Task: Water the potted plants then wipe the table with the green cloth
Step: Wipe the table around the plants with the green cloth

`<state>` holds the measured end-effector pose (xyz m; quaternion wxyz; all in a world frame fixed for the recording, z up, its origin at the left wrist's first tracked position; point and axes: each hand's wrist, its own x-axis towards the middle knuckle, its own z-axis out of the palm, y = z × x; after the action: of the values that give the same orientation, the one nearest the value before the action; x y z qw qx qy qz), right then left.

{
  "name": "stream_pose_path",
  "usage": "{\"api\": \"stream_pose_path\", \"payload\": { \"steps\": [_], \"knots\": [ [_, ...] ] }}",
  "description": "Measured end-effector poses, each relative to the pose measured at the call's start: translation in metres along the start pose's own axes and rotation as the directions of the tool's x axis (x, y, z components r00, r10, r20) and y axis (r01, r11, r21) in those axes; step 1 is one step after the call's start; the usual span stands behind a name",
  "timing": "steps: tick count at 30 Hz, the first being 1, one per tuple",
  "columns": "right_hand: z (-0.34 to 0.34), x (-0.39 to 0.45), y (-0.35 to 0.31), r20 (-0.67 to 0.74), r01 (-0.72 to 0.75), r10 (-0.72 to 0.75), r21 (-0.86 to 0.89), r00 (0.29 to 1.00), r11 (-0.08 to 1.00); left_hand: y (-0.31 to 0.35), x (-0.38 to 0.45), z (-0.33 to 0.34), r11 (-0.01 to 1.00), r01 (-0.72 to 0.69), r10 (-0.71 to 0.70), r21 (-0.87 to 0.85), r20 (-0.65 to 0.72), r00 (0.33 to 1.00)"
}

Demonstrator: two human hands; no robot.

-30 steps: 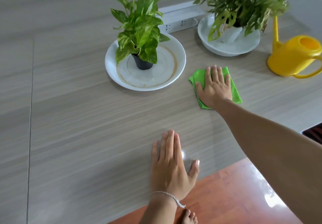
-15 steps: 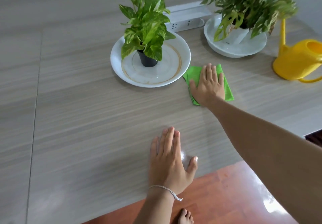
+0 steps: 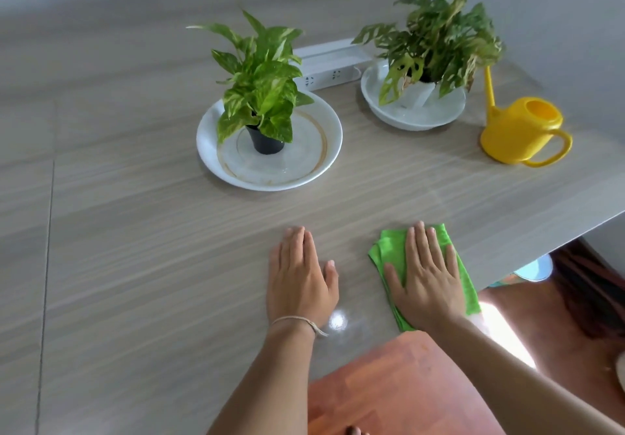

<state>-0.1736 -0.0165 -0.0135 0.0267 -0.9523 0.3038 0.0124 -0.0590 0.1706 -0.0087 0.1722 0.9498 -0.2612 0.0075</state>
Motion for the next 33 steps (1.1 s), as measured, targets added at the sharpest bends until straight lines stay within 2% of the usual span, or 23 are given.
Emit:
{"api": "stream_pose_path", "payload": {
  "steps": [5,11,15,19,26,33],
  "knots": [
    [-0.012,0.042,-0.020,0.056,0.023,-0.024,0.022,0.998,0.999,0.002,0.001,0.002,0.999,-0.019,0.019,0.028,-0.004,1.000],
    [-0.018,0.187,-0.077,0.061,0.053,-0.058,0.079,0.996,0.995,-0.001,0.002,0.008,1.000,-0.011,0.011,0.003,-0.045,0.999],
    [-0.022,0.272,-0.101,0.122,0.066,-0.065,0.001,0.990,0.998,-0.005,0.002,0.013,1.000,-0.024,0.025,0.015,-0.112,0.993],
    [-0.027,0.312,-0.104,0.159,0.098,-0.092,-0.028,0.983,0.995,-0.001,0.004,0.015,1.000,-0.013,0.013,-0.001,-0.115,0.993],
    [-0.024,0.295,-0.099,0.128,0.121,-0.120,-0.006,0.984,0.993,0.001,0.007,0.010,1.000,0.017,-0.018,-0.013,-0.045,0.999],
    [-0.012,0.178,-0.072,0.036,0.122,-0.126,0.088,0.991,0.989,0.000,0.006,0.002,1.000,0.021,-0.021,-0.004,-0.014,1.000]
  ]
}}
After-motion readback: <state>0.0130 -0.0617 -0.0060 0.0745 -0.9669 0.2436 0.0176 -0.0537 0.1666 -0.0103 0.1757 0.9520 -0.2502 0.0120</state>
